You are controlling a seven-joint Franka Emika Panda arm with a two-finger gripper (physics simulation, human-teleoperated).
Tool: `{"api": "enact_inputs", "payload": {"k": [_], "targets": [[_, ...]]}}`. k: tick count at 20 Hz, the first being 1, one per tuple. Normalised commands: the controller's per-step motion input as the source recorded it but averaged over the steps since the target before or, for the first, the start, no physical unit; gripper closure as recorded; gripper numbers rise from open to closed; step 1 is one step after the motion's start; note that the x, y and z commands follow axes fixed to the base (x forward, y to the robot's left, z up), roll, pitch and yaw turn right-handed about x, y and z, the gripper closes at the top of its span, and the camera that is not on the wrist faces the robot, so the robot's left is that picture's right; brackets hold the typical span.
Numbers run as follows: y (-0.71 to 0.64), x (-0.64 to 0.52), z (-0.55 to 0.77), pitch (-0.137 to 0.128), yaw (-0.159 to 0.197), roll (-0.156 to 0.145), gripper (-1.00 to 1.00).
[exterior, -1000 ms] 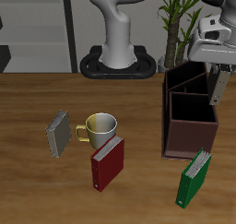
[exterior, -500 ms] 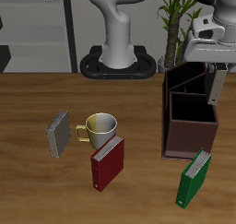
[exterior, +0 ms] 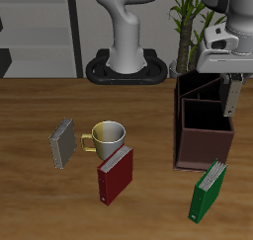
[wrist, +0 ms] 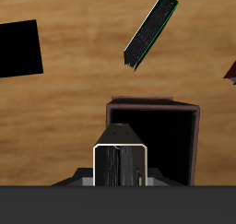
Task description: Place the left yellow book into the left desk caddy's right compartment and place the right yellow book into the left desk caddy's right compartment and place the red book into the left desk caddy's left compartment
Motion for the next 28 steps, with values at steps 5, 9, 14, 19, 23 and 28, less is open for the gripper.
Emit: {"api": "enact_inputs", "payload": {"k": [5,9,14,19,23,28], "targets": [[-0.02,0.01,-0.14,0.015,-0.001,0.015,1.0],[0.0,-0.06,-0.11,0.001,0.0,0.006,1.0],[-0.02,-0.01,-0.08,0.012,-0.006,0.018,1.0],[-0.08,0.01,-0.14,0.009,0.004,0.019,1.0],[-0.05,0.06,-0.05,0.001,0.005,-0.002,1.0],[0.02,0.06,-0.07,-0.007,0.01,0.023,1.0]]}}
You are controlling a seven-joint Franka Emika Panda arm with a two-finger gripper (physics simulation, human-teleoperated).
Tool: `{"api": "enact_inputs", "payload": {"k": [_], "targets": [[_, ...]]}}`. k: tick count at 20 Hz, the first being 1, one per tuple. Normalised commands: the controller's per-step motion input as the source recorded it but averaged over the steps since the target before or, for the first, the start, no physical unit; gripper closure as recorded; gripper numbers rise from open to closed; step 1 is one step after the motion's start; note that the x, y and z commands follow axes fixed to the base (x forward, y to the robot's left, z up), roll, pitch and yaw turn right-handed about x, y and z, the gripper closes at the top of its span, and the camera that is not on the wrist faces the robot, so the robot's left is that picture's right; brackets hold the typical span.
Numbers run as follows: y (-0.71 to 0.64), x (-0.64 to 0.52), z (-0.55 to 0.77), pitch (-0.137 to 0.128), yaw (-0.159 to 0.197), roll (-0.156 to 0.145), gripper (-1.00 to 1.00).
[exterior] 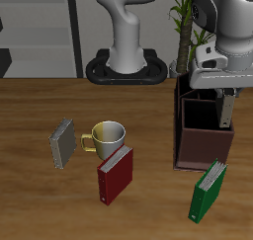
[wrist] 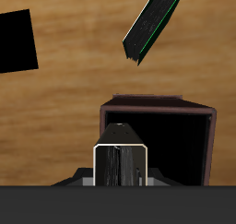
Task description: Place the left yellow book into the left desk caddy's right compartment and place the right yellow book into the left desk caddy's right compartment and place the red book into the left desk caddy's left compartment
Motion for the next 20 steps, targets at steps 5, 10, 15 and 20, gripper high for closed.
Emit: {"api": "enact_inputs", "payload": {"k": [5,10,15,20], "targets": [[0.02,0.0,-0.12,0.009,-0.007,0.012,1.0],[-0.1,0.03,-0.18,0.016,-0.006,-0.007,1.0],[-0.01,0.01,-0.18,0.024,0.004,0.002,1.0],[0.0,-0.01,-0.19,0.027,-0.001,-0.002,1.0]]}}
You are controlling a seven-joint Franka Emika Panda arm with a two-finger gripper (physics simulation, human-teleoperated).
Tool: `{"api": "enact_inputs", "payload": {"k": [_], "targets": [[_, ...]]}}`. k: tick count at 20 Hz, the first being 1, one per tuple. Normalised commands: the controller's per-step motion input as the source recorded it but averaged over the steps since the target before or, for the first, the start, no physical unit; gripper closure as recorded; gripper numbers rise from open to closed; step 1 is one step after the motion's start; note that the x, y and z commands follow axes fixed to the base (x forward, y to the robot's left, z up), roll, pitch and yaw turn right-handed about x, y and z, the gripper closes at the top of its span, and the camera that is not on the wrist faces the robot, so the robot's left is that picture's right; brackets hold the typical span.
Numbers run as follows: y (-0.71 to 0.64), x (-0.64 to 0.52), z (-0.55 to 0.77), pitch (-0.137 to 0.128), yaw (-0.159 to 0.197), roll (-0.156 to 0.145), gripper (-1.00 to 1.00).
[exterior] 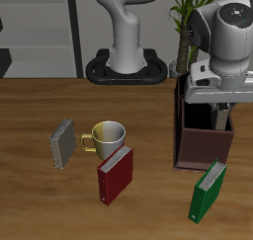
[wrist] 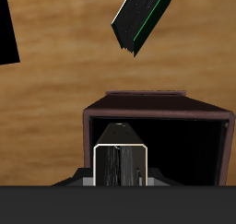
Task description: Place the left yellow book into the left desk caddy's right compartment and place the right yellow book into the left desk caddy's right compartment and place the red book into the left desk caddy's left compartment
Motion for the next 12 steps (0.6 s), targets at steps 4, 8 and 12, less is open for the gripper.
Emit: {"api": "enact_inputs", "payload": {"k": [4,8,12], "targets": [[-0.01,-0.01,-0.2,0.025,0.006,-0.002,1.0],[0.0,0.01,-0.15,0.029,0.008,-0.013,1.0],[0.05,0.0,-0.15,0.031,0.017,-0.002,-1.0]]}}
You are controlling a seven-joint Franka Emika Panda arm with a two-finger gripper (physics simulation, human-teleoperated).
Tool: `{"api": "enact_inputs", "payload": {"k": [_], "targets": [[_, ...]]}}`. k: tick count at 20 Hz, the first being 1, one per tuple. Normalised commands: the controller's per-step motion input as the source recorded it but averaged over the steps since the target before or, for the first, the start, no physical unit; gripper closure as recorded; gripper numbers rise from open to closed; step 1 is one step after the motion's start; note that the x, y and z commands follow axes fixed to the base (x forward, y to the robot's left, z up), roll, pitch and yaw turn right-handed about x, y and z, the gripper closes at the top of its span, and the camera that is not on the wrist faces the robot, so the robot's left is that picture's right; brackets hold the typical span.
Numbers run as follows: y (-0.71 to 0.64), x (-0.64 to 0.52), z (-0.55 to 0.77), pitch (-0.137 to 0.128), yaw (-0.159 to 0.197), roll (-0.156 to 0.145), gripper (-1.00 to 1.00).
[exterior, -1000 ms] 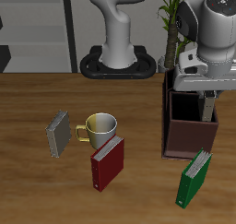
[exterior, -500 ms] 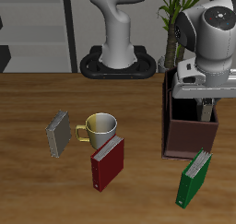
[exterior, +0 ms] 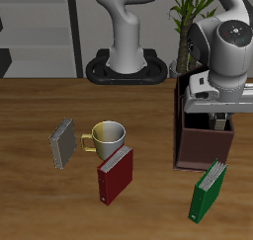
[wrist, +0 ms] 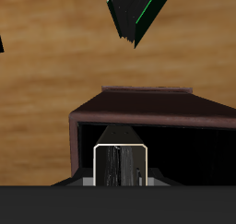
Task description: Place the left yellow book into the left desk caddy's right compartment and place the right yellow book into the left desk caddy's right compartment and place the red book into the left desk caddy's left compartment
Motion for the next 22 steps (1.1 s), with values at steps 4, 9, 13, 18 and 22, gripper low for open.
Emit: {"api": "enact_inputs", "payload": {"k": [4,9,13,18,22], "targets": [[0.02,-0.01,-0.06,0.023,0.011,-0.002,-1.0],[0.01,-0.01,0.03,-0.004,0.009,-0.006,-1.0],[-0.06,0.01,0.07,-0.007,0.014,-0.015,-1.0],[-0.04,-0.09,0.32,-0.042,0.012,-0.014,-1.0],[-0.12,-0.07,0.37,-0.058,0.023,-0.006,-1.0]]}}
